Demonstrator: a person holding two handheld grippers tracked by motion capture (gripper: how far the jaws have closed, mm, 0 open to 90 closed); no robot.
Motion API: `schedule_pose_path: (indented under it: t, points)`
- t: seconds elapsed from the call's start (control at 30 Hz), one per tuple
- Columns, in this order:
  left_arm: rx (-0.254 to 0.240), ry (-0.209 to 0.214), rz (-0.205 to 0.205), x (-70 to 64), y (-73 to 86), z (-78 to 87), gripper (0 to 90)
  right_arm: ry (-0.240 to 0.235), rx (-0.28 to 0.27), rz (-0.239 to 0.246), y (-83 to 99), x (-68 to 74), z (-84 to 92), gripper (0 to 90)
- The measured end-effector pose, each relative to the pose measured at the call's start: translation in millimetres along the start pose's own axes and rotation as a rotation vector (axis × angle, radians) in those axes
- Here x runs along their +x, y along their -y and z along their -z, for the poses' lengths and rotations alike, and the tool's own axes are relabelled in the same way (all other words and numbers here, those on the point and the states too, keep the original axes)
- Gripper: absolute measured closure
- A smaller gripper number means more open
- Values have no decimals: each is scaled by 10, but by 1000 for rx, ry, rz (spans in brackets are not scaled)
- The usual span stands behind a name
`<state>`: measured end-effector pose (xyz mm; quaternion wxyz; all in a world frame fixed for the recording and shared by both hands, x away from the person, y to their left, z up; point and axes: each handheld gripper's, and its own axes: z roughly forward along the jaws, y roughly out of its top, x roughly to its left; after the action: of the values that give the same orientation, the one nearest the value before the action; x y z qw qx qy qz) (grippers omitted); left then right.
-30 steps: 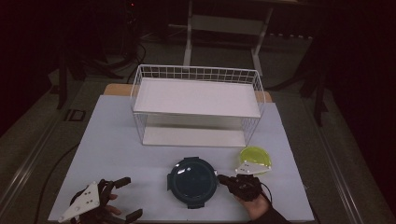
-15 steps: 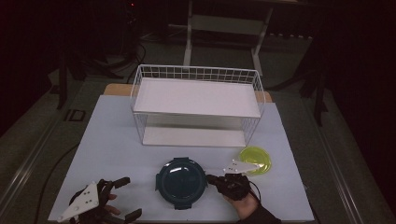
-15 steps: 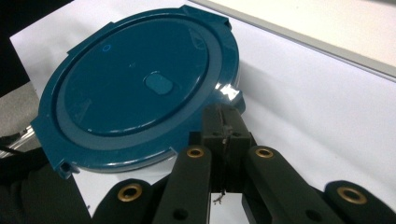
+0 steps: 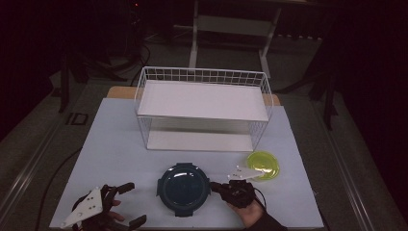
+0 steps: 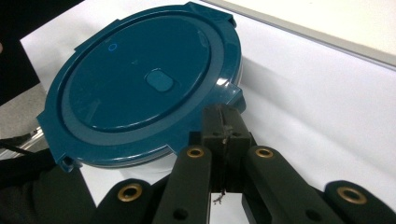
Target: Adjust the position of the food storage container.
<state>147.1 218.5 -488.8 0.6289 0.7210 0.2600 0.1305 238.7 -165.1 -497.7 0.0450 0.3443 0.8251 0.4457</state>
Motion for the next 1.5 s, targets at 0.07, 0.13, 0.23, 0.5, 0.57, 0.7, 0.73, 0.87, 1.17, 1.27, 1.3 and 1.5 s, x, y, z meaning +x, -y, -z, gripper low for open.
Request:
schedule_pose_path:
  t: [0.07,0.13,0.23,0.5,0.57,0.7,0.73,0.87,1.17,1.27,1.3,1.5]
  points:
    - [0,0,1,2,0,1,2,-1,1,3,-1,13,-4,900]
    - [0,0,0,1,0,1,3,-15,-1,3,-1,31,-25,900]
    - [-2,2,-1,-1,-1,2,3,-20,3,9,-19,67,-58,900]
    - [-1,4,-1,-1,0,3,3,-44,9,30,-94,160,-199,900]
    - [0,4,0,0,1,3,3,-50,12,32,-116,172,-232,900]
    - [3,6,-1,-1,0,-1,3,-57,12,40,-171,204,-320,900]
    - [3,6,-1,-1,0,-1,3,-57,12,40,-171,204,-320,900]
    - [0,6,0,0,1,3,3,-72,12,40,-194,232,-369,900]
    - [-3,5,-2,-4,-4,12,3,-58,-1,46,-190,221,-341,900]
    - [-1,4,-1,0,-4,9,3,-51,-30,55,-215,215,-240,900]
    - [2,2,-1,0,-3,4,3,-49,-33,62,-219,222,-224,900]
    - [13,-14,-3,-11,-22,-1,2,-49,-65,82,-206,259,-117,847]
